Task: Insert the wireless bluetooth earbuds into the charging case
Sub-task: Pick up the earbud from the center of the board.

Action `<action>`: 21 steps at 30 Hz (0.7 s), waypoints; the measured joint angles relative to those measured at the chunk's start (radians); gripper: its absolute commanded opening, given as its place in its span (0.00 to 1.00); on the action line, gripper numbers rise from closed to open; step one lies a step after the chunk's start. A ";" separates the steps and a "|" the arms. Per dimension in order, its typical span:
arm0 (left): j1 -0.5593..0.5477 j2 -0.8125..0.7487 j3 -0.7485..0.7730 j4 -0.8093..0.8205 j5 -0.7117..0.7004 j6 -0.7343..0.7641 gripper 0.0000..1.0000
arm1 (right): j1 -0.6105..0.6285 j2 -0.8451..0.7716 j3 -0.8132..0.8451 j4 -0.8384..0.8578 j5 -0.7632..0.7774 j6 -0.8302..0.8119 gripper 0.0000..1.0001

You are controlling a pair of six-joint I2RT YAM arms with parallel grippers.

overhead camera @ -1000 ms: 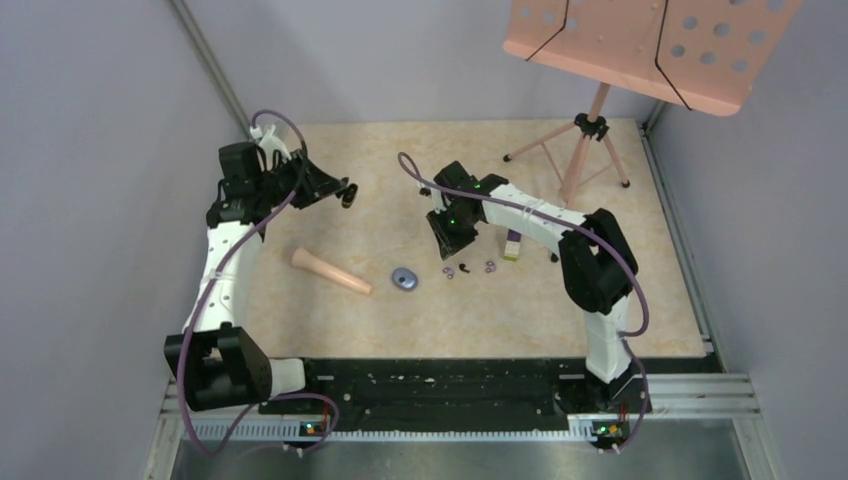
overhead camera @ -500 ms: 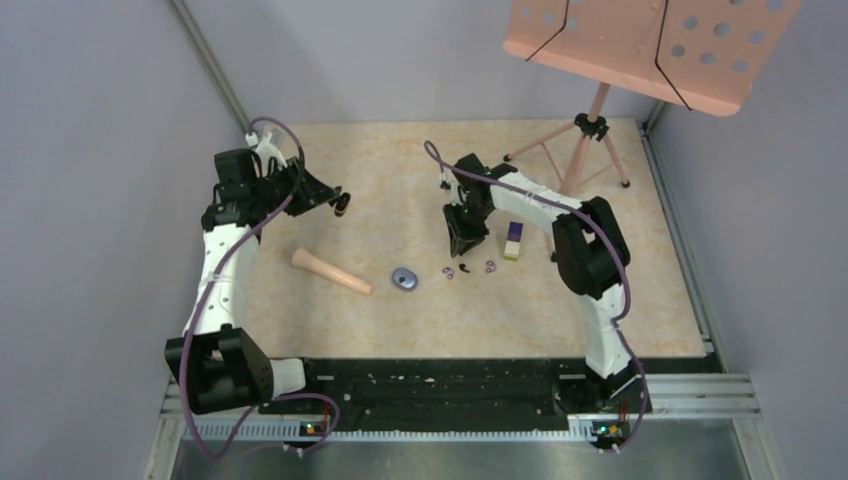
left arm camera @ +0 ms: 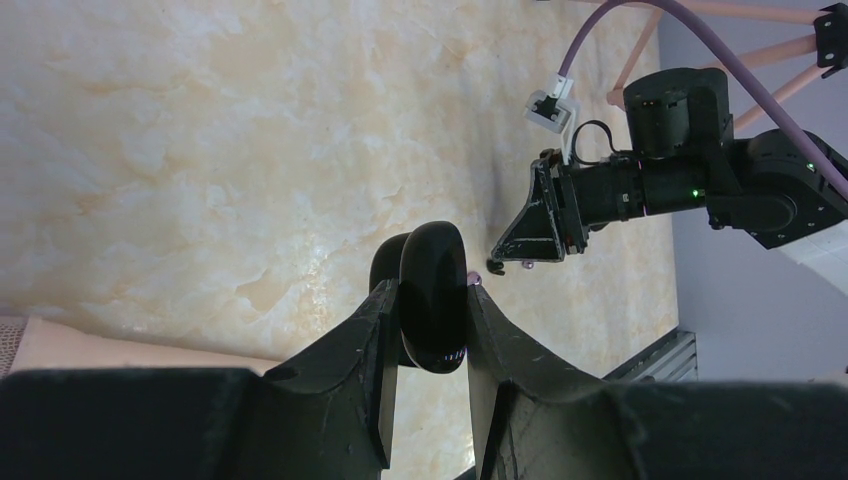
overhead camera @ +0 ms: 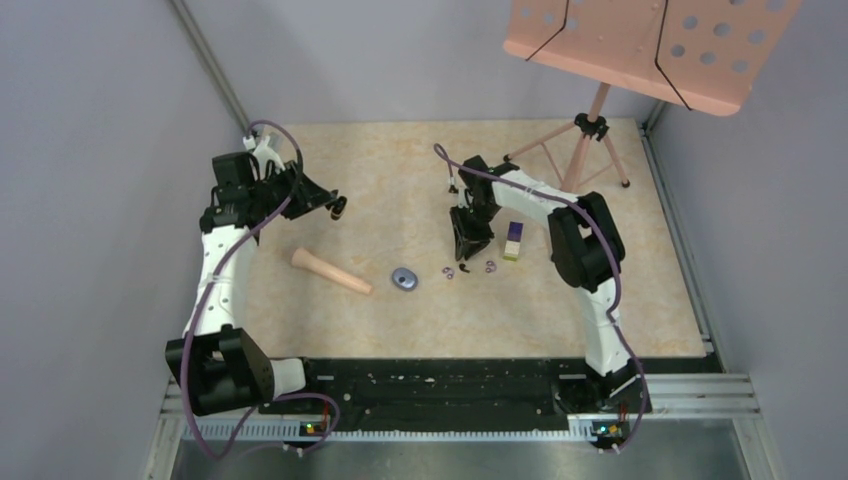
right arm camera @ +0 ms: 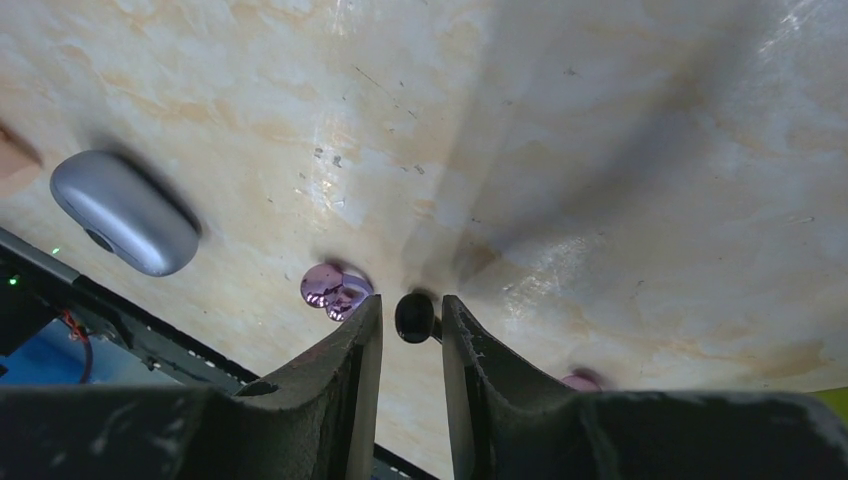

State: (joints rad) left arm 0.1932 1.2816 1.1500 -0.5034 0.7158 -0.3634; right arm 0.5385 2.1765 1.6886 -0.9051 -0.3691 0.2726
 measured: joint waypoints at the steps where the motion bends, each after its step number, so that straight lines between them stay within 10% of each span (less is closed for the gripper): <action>1: 0.002 -0.002 0.000 -0.001 0.000 0.000 0.00 | 0.000 0.000 0.000 0.000 -0.002 0.001 0.28; 21: 0.006 -0.016 -0.047 0.005 0.013 -0.039 0.00 | 0.001 -0.048 -0.138 0.019 -0.075 0.019 0.31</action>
State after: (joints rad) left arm 0.1989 1.2659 1.1027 -0.4988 0.7288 -0.4026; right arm 0.5392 2.1284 1.5501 -0.8864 -0.4442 0.2913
